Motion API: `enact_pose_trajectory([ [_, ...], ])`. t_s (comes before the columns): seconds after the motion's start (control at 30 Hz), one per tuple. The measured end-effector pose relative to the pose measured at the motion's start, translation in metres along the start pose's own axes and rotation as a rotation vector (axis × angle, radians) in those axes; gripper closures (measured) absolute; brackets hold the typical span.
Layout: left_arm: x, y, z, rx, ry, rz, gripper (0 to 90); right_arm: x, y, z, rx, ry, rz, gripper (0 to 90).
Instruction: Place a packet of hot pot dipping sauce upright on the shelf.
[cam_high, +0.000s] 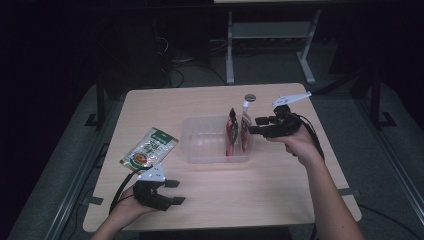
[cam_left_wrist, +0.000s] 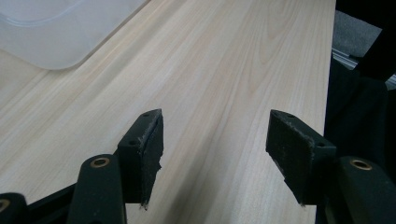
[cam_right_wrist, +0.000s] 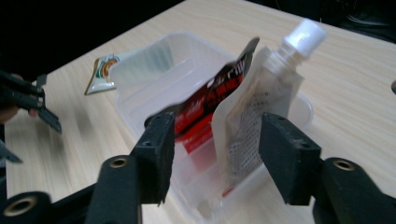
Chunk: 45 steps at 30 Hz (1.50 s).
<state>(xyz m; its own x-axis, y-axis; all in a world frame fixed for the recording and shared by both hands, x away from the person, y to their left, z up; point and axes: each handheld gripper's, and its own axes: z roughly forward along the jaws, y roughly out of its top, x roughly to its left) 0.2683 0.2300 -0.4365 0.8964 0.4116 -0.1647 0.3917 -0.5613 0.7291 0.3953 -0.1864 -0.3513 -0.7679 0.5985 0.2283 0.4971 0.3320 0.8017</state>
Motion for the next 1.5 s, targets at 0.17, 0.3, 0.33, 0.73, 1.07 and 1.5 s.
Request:
enact_pose_trajectory([
  [0.17, 0.002, -0.001, -0.004, -0.005, 0.011, -0.004, 36.3, 0.004, -0.011, -0.008, 0.033, -0.044, -0.015, 40.1],
  [0.3, 0.002, -0.002, -0.007, -0.008, 0.023, -0.015, 36.3, 0.009, -0.026, -0.016, 0.043, -0.041, -0.038, 39.2],
  [0.33, 0.003, -0.003, -0.008, -0.011, 0.026, -0.013, 36.3, 0.01, -0.029, -0.018, 0.048, -0.047, -0.038, 38.9],
  [0.73, 0.011, -0.005, -0.018, -0.011, 0.065, -0.061, 36.6, 0.031, -0.074, -0.024, 0.044, -0.009, -0.077, 35.9],
  [1.07, 0.028, -0.006, -0.034, 0.01, 0.172, -0.109, 36.8, 0.056, -0.102, -0.008, 0.086, 0.0, -0.084, 35.6],
  [1.5, 0.085, -0.01, -0.054, 0.081, 0.343, -0.184, 29.8, 0.065, -0.114, 0.009, 0.135, 0.022, -0.085, 35.5],
])
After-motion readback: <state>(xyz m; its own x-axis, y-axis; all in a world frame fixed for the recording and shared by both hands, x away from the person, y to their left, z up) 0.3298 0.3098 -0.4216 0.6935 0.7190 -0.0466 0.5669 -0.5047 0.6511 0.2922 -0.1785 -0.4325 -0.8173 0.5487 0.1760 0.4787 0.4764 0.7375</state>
